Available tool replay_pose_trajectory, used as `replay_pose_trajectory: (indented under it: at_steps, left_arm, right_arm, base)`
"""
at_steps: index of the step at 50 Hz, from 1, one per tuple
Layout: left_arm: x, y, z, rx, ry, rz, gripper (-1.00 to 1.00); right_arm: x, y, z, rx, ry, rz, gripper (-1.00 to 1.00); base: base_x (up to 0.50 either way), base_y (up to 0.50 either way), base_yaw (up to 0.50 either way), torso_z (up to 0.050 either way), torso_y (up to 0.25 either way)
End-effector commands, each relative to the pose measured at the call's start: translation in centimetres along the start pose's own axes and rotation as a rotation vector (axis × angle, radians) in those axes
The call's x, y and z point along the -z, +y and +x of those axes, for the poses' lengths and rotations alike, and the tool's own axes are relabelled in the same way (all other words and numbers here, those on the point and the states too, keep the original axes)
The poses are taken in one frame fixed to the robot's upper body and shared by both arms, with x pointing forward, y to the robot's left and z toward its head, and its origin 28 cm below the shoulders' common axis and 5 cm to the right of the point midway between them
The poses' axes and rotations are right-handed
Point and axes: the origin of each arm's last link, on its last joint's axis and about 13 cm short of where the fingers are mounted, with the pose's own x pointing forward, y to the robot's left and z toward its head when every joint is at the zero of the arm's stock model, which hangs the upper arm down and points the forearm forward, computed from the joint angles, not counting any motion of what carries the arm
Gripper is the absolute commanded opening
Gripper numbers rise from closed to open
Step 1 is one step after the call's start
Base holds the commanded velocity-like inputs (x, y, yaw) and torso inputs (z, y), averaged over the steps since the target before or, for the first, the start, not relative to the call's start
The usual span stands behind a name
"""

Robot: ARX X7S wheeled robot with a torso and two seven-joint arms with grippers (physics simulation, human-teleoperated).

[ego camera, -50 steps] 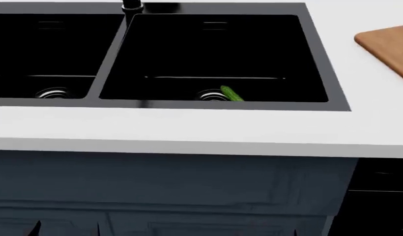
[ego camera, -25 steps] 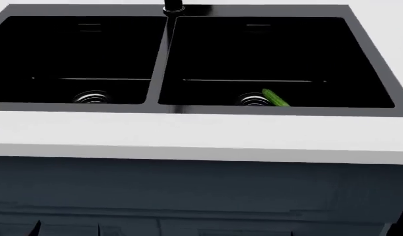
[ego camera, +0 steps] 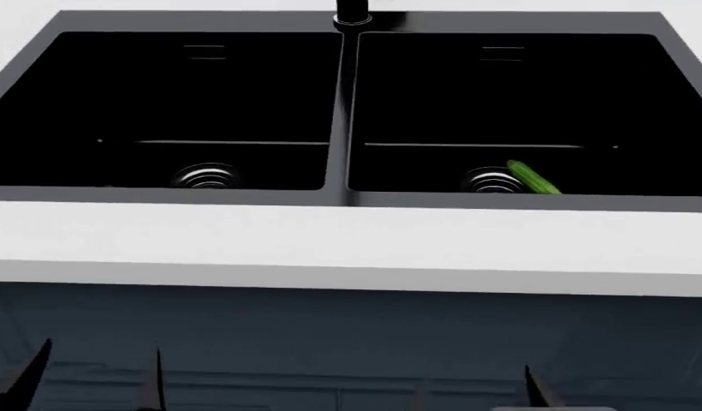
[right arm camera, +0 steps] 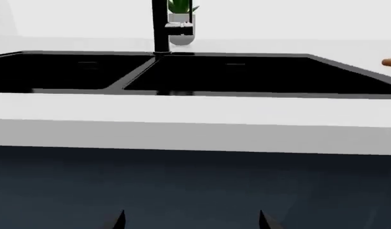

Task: Pick the vegetables from the sink and place them on the cutting board.

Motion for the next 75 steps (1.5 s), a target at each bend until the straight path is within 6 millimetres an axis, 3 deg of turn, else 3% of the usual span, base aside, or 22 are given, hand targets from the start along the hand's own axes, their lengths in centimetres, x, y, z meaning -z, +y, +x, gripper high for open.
replay_pose_trajectory:
  at_steps: [1, 3, 5, 10, 13, 15, 21, 27, 35, 44, 52, 64, 75]
  left_arm:
    - [-5.9, 1.7, 2.8, -0.01, -0.138, 0.077, 1.0]
    - [-6.9, 1.8, 3.2, -0.016, -0.153, 0.098, 1.0]
    - [-9.2, 2.2, 3.6, -0.009, -0.21, 0.065, 1.0]
    - [-11.7, 3.0, 5.2, -0.025, -0.196, 0.08, 1.0]
    - [-13.9, 3.7, 6.4, -0.076, -0.304, 0.168, 1.0]
    - [-15.1, 4.3, 7.9, -0.026, -0.258, 0.174, 1.0]
    - [-16.8, 6.0, 12.4, -0.122, -0.188, 0.225, 1.0]
    - [-16.7, 6.4, 16.5, -0.172, -0.118, 0.239, 1.0]
    - [-15.3, 6.9, 18.5, -0.228, -0.047, 0.259, 1.0]
    - [-13.8, 7.9, 18.7, -0.26, -0.006, 0.265, 1.0]
    - [-13.1, 8.9, 18.3, -0.291, 0.013, 0.268, 1.0]
    - [-13.7, 9.0, 17.4, -0.282, 0.007, 0.281, 1.0]
    - [-13.7, 9.3, 17.8, -0.29, 0.001, 0.276, 1.0]
  right_arm:
    - [-9.3, -1.9, -1.7, 0.009, -0.108, -0.117, 1.0]
    - [-10.8, -2.3, -1.6, 0.019, -0.121, -0.131, 1.0]
    - [-13.0, -3.0, -1.3, 0.036, -0.136, -0.148, 1.0]
    - [-17.6, -3.9, -0.6, 0.059, -0.159, -0.201, 1.0]
    - [-20.1, -4.4, 0.3, 0.055, -0.134, -0.239, 1.0]
    - [-21.4, -4.5, 1.1, 0.022, -0.119, -0.258, 1.0]
    - [-24.4, -6.2, 4.3, 0.113, -0.035, -0.316, 1.0]
    - [-24.2, -7.3, 9.1, 0.234, 0.083, -0.357, 1.0]
    - [-24.0, -8.9, 12.3, 0.385, 0.175, -0.411, 1.0]
    - [-23.7, -8.8, 12.6, 0.348, 0.205, -0.491, 1.0]
    - [-24.2, -9.1, 11.7, 0.373, 0.189, -0.491, 1.0]
    - [-23.3, -9.5, 11.9, 0.363, 0.189, -0.486, 1.0]
    - [-23.3, -9.5, 10.3, 0.358, 0.197, -0.493, 1.0]
  base:
    - [0.0, 0.0, 0.0, 0.0, 0.0]
    - [0.0, 0.0, 0.0, 0.0, 0.0]
    - [0.0, 0.0, 0.0, 0.0, 0.0]
    - [0.0, 0.0, 0.0, 0.0, 0.0]
    - [0.0, 0.0, 0.0, 0.01, -0.005]
    - [0.0, 0.0, 0.0, 0.05, -0.05]
    - [0.0, 0.0, 0.0, 0.05, -0.041]
    - [0.0, 0.0, 0.0, 0.05, -0.033]
    - [0.0, 0.0, 0.0, 0.05, -0.026]
    - [0.44, 0.0, 0.0, 0.05, -0.011]
    - [0.5, 0.0, 0.0, 0.05, -0.004]
    - [0.5, 0.0, 0.0, 0.05, -0.004]
    - [0.5, 0.0, 0.0, 0.05, -0.004]
